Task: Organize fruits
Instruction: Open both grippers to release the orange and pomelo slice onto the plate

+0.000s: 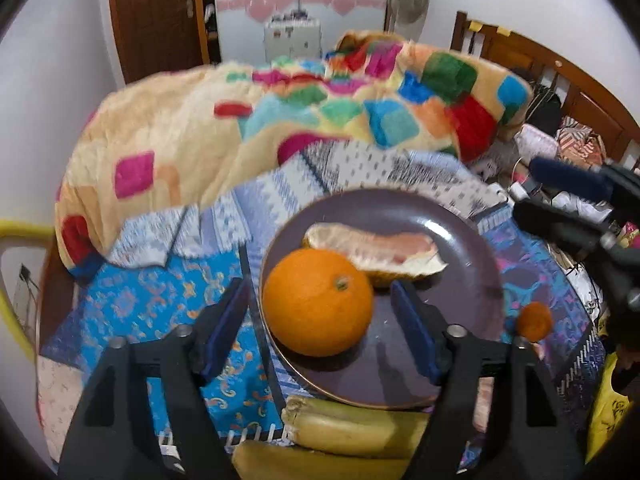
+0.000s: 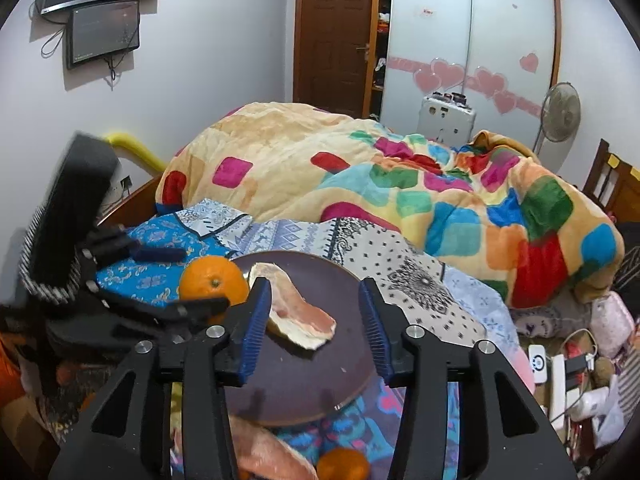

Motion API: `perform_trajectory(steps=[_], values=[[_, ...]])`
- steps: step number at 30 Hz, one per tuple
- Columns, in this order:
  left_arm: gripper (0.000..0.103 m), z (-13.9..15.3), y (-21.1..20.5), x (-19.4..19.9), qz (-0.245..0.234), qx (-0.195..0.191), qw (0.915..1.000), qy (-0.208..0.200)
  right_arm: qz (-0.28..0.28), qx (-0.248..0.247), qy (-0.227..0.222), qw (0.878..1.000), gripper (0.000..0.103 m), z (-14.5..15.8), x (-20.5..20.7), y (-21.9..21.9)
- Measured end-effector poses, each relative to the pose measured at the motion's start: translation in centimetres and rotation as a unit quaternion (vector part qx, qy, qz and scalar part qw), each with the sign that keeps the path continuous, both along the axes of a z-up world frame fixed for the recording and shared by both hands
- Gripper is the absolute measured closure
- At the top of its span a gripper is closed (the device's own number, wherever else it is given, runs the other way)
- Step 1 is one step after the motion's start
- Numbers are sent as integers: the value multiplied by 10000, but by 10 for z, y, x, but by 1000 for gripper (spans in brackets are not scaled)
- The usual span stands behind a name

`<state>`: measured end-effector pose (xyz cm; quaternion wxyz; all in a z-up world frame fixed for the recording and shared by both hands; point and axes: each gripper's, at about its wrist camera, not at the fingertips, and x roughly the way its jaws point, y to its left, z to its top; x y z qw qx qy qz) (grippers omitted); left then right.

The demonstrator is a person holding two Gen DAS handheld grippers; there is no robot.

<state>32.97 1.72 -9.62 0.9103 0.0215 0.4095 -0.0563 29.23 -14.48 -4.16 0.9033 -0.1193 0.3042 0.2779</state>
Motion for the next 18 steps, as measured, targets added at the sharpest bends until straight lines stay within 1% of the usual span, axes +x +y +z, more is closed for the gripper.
perform_trajectory(steps=[3, 8, 10, 12, 14, 15, 18], values=[[24, 15, -2, -15, 29, 76, 9998, -203, -11, 13, -29, 10000, 60, 2, -8, -7], [24, 27, 0, -39, 91, 38, 9997, -245, -58, 99, -65, 9999, 59, 6, -26, -21], [24, 30, 0, -52, 107, 59, 9995, -291, -62, 149, -59, 9999, 57, 7, -34, -26], [23, 31, 0, -66, 142, 85, 9993, -348, -91, 165, -95, 9998, 52, 7, -44, -30], [21, 30, 0, -80, 208, 71, 9991, -371, -99, 167, -138, 9997, 51, 7, -54, -34], [18, 28, -1, -84, 215, 54, 9991, -361, -103, 168, -146, 9997, 50, 7, -60, -36], [18, 18, -3, -101, 210, -16, 9994, -257, -101, 182, -131, 9997, 47, 4, -72, -40]])
